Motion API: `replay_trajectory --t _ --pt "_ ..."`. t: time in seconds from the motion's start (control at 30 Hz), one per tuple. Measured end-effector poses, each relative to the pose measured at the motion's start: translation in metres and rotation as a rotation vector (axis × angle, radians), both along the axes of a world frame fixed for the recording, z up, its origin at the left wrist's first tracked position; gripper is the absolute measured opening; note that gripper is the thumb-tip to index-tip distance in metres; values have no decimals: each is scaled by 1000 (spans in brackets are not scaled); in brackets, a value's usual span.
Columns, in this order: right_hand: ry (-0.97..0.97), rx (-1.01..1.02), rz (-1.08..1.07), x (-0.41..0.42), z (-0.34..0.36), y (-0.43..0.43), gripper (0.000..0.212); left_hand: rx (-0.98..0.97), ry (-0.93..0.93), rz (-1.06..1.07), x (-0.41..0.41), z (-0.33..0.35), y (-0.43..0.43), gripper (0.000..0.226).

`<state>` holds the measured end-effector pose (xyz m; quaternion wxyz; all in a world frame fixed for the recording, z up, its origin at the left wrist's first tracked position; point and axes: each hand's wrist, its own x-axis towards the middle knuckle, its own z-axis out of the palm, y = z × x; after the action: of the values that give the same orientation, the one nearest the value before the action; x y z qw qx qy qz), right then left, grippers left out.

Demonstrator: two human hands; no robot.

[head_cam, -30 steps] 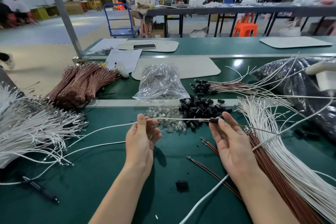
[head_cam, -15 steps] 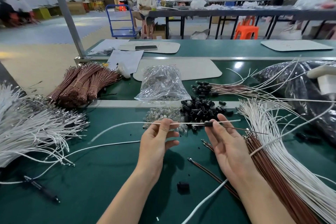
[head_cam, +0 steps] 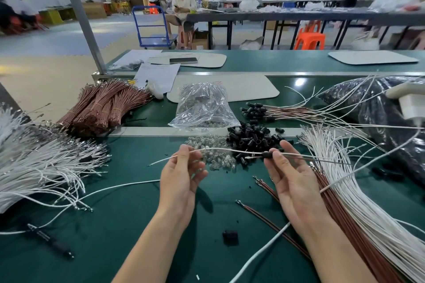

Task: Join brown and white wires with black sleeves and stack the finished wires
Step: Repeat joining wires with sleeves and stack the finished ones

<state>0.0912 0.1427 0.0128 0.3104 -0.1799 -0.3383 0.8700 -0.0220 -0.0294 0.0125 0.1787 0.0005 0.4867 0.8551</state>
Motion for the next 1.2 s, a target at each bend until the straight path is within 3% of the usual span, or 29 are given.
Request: replay_trajectory --t 0.27,0.4,0.5,0.77,0.87,1.2 --pt "-89 171 73 -9 -6 -15 40 -217 317 -254 23 -5 16 24" --pt "-55 137 36 -6 -5 -7 39 -185 206 -130 12 -2 10 35" --pt "-41 113 26 -4 -4 -3 39 -121 111 -60 2 0 3 27" --pt "-105 314 103 -7 -5 -24 36 -232 312 -273 27 -8 17 19" --pt "-121 353 51 -5 -2 -18 45 -239 288 -259 22 -5 14 24" --pt "-167 468 64 -4 -4 -20 45 -254 286 -292 30 -5 17 18"
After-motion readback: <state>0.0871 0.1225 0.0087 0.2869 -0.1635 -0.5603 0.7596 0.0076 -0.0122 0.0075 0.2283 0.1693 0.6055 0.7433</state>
